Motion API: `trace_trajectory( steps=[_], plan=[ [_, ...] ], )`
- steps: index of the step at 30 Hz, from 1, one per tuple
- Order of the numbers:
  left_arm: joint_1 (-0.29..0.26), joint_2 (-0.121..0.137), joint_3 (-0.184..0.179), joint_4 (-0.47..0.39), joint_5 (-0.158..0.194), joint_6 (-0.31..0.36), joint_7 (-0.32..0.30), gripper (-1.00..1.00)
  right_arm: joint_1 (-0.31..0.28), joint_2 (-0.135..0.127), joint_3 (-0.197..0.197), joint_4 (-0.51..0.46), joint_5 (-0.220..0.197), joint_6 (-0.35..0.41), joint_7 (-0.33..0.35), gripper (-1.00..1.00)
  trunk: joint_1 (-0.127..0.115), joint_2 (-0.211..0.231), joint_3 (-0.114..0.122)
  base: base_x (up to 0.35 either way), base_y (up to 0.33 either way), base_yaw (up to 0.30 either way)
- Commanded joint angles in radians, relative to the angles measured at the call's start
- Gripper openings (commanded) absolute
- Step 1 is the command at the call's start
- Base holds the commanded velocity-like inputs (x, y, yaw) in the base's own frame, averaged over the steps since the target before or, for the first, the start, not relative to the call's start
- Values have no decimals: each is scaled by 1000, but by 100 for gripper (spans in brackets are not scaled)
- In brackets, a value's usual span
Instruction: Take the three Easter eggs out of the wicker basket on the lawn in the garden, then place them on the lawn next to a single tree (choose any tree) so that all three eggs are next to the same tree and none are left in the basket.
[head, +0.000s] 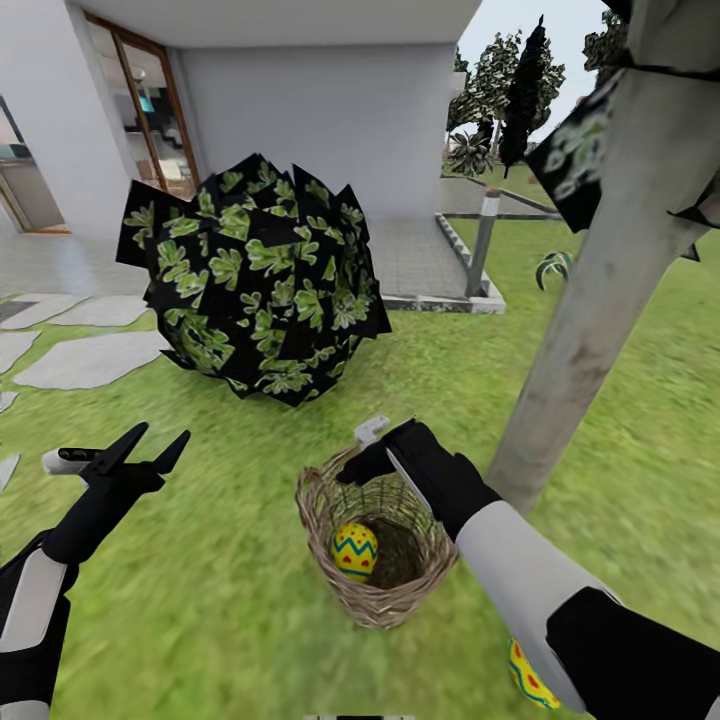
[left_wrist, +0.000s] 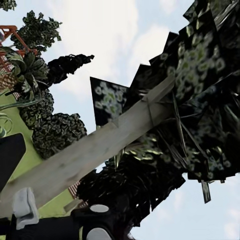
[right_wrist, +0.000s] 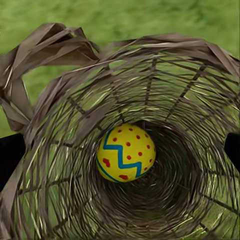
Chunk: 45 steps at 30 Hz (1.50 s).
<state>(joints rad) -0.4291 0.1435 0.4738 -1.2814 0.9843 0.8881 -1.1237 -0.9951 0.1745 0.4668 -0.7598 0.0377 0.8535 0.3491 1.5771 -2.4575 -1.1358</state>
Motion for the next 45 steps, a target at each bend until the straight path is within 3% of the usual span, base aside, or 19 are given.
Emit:
trace_trajectory(
  steps=[1, 3, 7, 12, 15, 18, 21, 30, 38, 45],
  plan=[
    [0, 0, 0, 0, 4, 6, -1, 100, 0, 0, 0, 7, 4, 4, 4, 100, 0, 0, -1, 5, 258, 0],
    [0, -1, 0, 0, 4, 6, -1, 100, 1, 0, -8, 21, 4, 8, 4, 100, 0, 0, -1, 2, 286, 0],
    [0, 0, 0, 0, 7, 6, -1, 100, 1, 0, -74, 25, 4, 15, 2, 100, 0, 0, 1, 0, 252, -71],
    [0, 1, 2, 0, 8, 6, -1, 100, 1, 0, -100, 51, 4, 16, 2, 100, 0, 0, 6, 0, 45, -225],
    [0, 1, 2, 0, 8, 6, -1, 100, 1, 0, -147, 75, 4, 17, -5, 100, 0, 0, 9, 0, 4, -252],
    [0, 1, 2, 0, 9, 6, -1, 100, 1, 0, -203, 103, 5, 18, -65, 100, 0, 0, 12, 0, 24, -254],
    [0, 1, 2, 0, 10, 6, -2, 100, 1, 0, -227, 128, 3, 18, -138, 100, 0, 0, 13, 24, 198, -207],
    [0, 1, 1, 0, 8, 8, -2, 100, 1, 0, -231, 203, -3, 17, -155, 100, 0, 0, 14, 39, 128, -21],
    [0, 1, 0, 0, 9, 7, -2, 100, 1, 0, -232, 225, -96, 16, -156, 100, 0, 0, 14, 65, 155, 0],
    [0, 0, 0, 0, 9, 7, -3, 100, 1, 0, -232, 226, -103, 18, -157, 100, 0, 0, 14, 47, 95, 0]
  ],
)
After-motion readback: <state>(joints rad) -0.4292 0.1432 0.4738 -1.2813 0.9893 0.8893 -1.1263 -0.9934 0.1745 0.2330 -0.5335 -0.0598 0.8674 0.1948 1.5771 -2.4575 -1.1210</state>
